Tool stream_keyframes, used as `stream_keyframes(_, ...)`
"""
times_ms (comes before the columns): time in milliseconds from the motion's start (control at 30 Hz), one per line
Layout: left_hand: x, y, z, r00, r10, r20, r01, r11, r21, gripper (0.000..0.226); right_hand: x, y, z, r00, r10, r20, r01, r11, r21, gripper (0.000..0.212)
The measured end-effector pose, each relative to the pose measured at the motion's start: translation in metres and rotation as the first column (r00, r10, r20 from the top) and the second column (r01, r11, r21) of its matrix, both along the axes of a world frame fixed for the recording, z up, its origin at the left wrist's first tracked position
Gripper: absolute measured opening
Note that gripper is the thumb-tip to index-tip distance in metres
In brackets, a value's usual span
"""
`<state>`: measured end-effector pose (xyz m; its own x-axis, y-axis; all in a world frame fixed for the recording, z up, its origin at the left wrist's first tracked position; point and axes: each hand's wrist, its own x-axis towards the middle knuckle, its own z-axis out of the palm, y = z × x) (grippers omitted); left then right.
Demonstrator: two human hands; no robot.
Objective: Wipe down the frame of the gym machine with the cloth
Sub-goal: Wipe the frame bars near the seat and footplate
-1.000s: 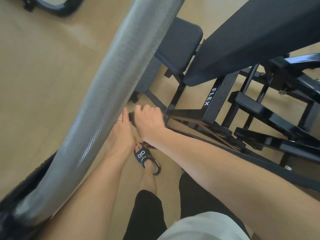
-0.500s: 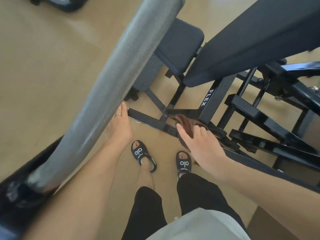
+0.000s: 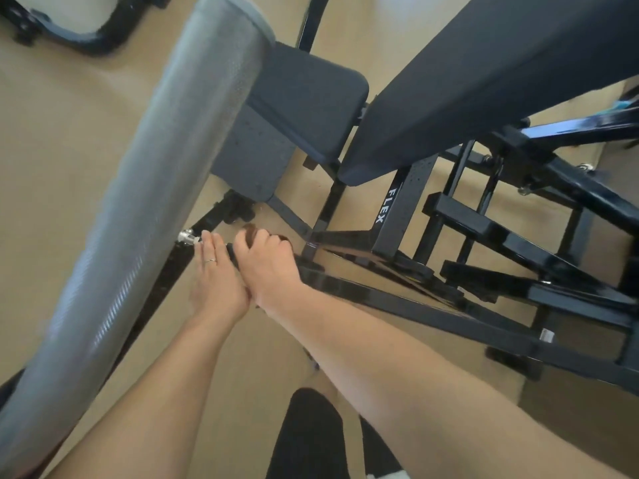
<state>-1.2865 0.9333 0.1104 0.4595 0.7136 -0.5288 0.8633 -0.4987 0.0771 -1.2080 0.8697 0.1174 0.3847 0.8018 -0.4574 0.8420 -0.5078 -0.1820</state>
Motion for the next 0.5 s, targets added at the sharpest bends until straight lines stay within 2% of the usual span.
stream_keyframes(67, 0.0, -0.001, 0.0, 1.0, -0.003, 0.001, 0.003, 1.0, 0.004, 0.083, 0.001, 0.005, -0.005, 0.999, -0.03, -0.027, 0.031, 0.998, 0.045, 0.077)
stream_keyframes(133, 0.002, -0.004, 0.001, 1.0, 0.015, 0.004, -0.015, 1.0, 0.013, 0.077, 0.003, -0.005, -0.008, 0.997, -0.037, -0.062, 0.044, 0.993, 0.11, 0.077)
stream_keyframes(233, 0.008, -0.005, 0.007, 1.0, 0.014, -0.016, -0.013, 0.998, 0.061, 0.072, 0.007, -0.034, -0.008, 0.994, -0.062, -0.093, 0.078, 0.979, 0.186, 0.08)
stream_keyframes(333, 0.02, -0.01, 0.011, 0.998, 0.048, -0.037, -0.043, 0.99, 0.133, 0.073, 0.019, -0.081, -0.005, 0.99, -0.086, -0.11, 0.109, 0.967, 0.232, 0.069)
stream_keyframes(400, 0.034, -0.031, 0.011, 0.997, 0.061, 0.043, -0.068, 0.982, 0.178, 0.067, 0.026, -0.116, -0.007, 0.99, -0.091, -0.107, 0.114, 0.965, 0.238, 0.066)
stream_keyframes(500, 0.063, -0.082, 0.009, 0.981, -0.029, 0.191, -0.007, 0.983, 0.184, 0.056, 0.04, -0.172, -0.006, 0.982, -0.104, -0.158, 0.132, 0.976, 0.175, 0.07)
